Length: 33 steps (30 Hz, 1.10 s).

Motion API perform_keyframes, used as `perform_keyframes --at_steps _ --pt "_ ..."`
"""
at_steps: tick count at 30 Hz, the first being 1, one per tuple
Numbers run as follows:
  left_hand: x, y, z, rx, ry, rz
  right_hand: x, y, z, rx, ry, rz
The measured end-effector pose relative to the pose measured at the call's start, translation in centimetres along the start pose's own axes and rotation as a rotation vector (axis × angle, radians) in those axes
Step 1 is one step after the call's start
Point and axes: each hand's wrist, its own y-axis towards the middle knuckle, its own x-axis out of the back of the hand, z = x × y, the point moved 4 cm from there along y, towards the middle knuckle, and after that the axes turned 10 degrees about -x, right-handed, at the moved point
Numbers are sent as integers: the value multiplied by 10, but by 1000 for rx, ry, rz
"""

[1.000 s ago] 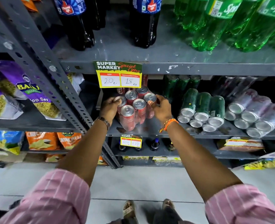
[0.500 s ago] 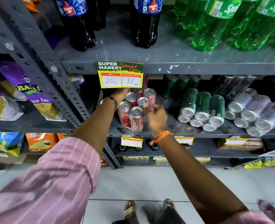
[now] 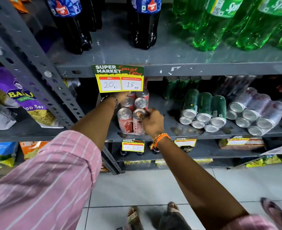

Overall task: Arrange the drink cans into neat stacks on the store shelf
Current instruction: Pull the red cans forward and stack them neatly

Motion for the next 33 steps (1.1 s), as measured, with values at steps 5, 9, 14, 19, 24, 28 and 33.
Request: perform_keyframes --at_steps 5,9,14,19,24,28,33 --pt "17 -20 25 -2 -59 -228 20 24 12 10 -71 -11" --pt "21 -38 46 61 -149 -339 35 36 28 0 -128 -47" --pt "18 -53 54 137 -148 -437 34 28 19 -61 -60 -66" --pt "18 -62 59 172 -170 -465 17 17 15 -16 39 39" --pt "10 -88 67 152 -164 -527 16 42 22 -13 16 125" --pt "11 -91 68 166 -135 -501 16 55 27 34 -16 162" --pt "11 -94 64 237 -210 -502 17 57 22 28 46 240"
